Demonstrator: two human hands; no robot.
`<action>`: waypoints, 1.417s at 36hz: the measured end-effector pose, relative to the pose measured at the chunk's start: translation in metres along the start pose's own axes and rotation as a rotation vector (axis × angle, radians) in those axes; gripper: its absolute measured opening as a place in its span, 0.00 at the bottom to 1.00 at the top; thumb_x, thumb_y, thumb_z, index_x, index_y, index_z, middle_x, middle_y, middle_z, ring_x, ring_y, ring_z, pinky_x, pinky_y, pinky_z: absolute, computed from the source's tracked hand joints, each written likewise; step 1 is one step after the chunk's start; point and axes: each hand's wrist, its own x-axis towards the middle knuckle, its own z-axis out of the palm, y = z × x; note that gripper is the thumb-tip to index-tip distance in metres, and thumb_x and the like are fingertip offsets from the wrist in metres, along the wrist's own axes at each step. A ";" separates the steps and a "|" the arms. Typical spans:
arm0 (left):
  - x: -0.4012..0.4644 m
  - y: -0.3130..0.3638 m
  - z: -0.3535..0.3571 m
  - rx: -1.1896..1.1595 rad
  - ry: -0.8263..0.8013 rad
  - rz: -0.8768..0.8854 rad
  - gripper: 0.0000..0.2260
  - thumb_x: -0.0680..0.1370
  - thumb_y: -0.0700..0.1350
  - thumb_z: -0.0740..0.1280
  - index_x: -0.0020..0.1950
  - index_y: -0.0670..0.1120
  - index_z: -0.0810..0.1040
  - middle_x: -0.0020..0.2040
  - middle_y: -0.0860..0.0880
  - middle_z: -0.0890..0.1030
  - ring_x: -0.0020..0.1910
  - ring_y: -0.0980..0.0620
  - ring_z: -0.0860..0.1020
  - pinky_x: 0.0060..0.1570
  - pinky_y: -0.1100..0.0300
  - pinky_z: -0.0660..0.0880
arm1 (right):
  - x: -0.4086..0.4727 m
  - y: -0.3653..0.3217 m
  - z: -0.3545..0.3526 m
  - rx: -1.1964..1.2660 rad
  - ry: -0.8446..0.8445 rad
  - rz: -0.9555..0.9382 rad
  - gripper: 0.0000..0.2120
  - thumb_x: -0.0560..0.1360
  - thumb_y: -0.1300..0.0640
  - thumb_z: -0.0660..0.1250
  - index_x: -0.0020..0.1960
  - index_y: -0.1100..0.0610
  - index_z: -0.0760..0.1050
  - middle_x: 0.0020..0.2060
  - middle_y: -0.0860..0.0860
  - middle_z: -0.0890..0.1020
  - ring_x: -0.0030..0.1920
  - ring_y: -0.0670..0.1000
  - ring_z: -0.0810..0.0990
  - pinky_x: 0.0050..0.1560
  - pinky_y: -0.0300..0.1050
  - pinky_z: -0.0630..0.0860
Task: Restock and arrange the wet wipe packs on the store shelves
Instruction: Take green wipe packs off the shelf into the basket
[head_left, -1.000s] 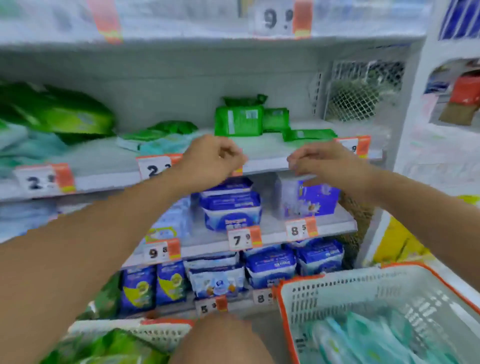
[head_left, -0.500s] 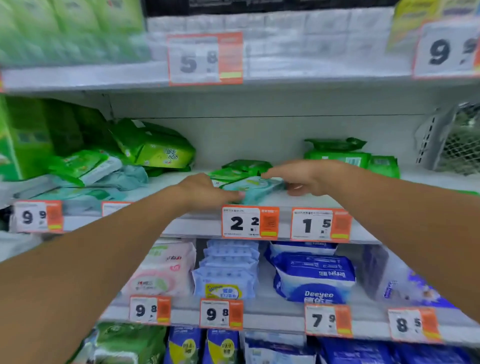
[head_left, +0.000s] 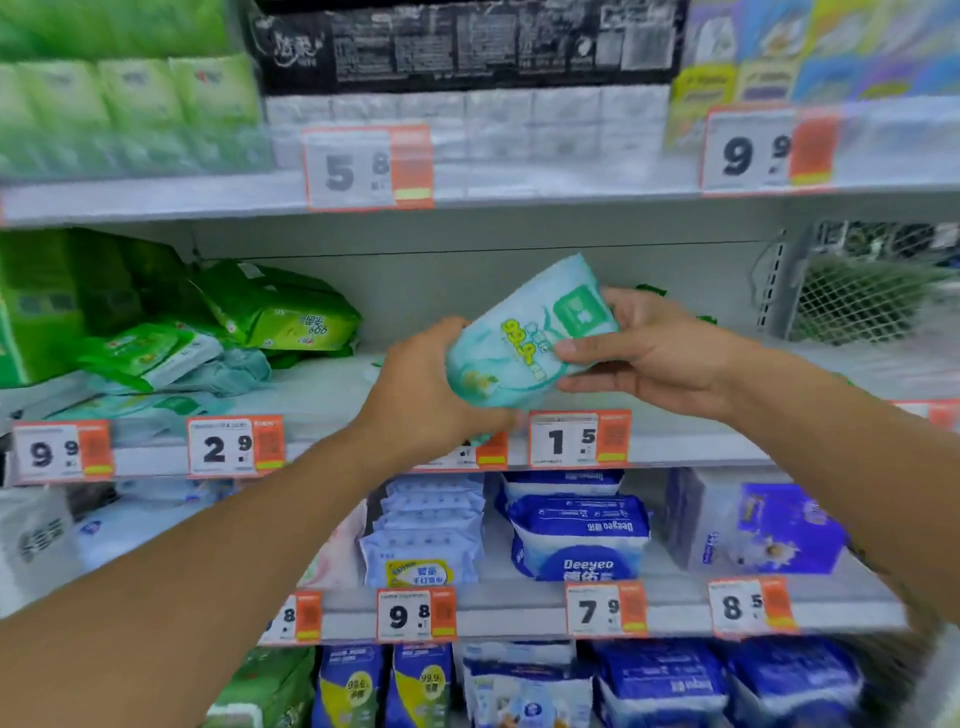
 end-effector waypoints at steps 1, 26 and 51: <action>-0.010 0.010 0.006 0.014 -0.070 0.008 0.26 0.59 0.52 0.84 0.52 0.51 0.79 0.45 0.56 0.84 0.41 0.60 0.82 0.41 0.61 0.80 | -0.014 -0.001 -0.008 -0.031 -0.001 -0.011 0.20 0.69 0.69 0.72 0.59 0.57 0.78 0.53 0.55 0.85 0.50 0.52 0.85 0.43 0.43 0.84; 0.065 0.084 0.143 0.625 -0.800 -0.059 0.24 0.84 0.60 0.46 0.75 0.54 0.68 0.78 0.49 0.65 0.76 0.46 0.63 0.74 0.55 0.59 | -0.074 -0.014 -0.192 -1.306 0.486 0.207 0.21 0.74 0.42 0.72 0.60 0.54 0.79 0.57 0.52 0.82 0.59 0.54 0.80 0.61 0.46 0.74; 0.108 0.002 0.108 0.568 -0.599 -0.019 0.30 0.68 0.66 0.66 0.65 0.51 0.77 0.61 0.51 0.79 0.57 0.52 0.77 0.59 0.59 0.74 | 0.054 0.031 -0.158 -0.447 0.031 0.353 0.06 0.78 0.56 0.69 0.53 0.57 0.78 0.43 0.48 0.83 0.39 0.43 0.83 0.39 0.35 0.79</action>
